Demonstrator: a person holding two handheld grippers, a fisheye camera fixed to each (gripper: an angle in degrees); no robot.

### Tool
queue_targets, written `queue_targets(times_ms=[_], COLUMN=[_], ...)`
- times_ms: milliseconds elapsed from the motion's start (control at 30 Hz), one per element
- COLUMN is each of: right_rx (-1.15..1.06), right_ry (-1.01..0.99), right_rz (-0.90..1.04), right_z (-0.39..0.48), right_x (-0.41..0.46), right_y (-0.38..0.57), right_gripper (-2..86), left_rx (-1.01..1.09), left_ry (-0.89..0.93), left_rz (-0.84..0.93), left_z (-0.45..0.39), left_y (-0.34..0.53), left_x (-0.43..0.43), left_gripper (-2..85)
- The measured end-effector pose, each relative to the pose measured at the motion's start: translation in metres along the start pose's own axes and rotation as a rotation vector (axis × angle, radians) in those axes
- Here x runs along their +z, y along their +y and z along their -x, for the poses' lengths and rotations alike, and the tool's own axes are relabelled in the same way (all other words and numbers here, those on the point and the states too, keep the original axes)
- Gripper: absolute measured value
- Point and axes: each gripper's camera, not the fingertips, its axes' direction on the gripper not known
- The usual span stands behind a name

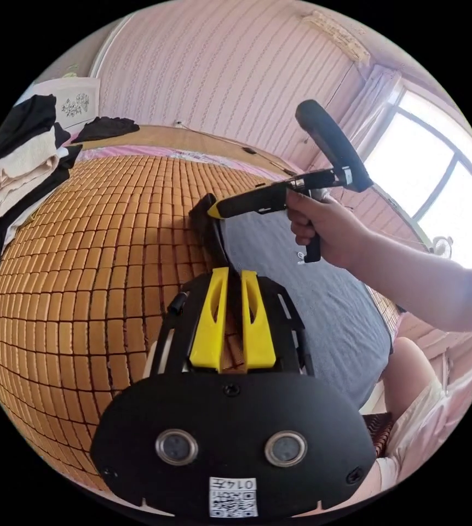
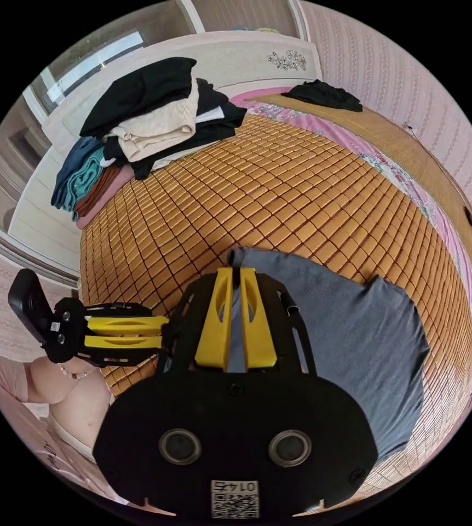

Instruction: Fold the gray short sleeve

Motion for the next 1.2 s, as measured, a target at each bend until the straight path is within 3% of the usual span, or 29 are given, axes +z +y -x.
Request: queue_targets(times_ms=[133,333,600,700,900,1200], right_rx=[0.124,0.113,-0.039,-0.052,-0.016,0.055], right_ry=[0.053,0.081,0.141,0.173,0.157,0.101], right_rz=[0.047,0.082,0.181,0.229,0.141,0.078], right_z=[-0.046,-0.057,-0.037,-0.038,-0.049,-0.082], right_x=[-0.008,-0.008,0.028,0.044,0.017,-0.034], right_y=[0.031,0.024,-0.023,-0.031,-0.027,0.035], right_gripper=[5.8,6.6,7.8,6.9,-0.6,-0.9], left_rx=[0.068,0.083,0.173,0.197,0.266,0.217], left_ry=[0.068,0.101,-0.025,-0.067,-0.152,-0.002], left_rz=[0.029,0.146,0.310,0.309,0.248,0.288], left_z=[-0.013,-0.024,-0.057,-0.064,-0.072,-0.071], left_y=[-0.001,-0.002,0.000,0.000,-0.005,-0.010], left_x=[0.010,0.045,0.099,0.107,0.105,0.132], left_gripper=[6.1,6.4,7.1,3.7,-0.2,7.8])
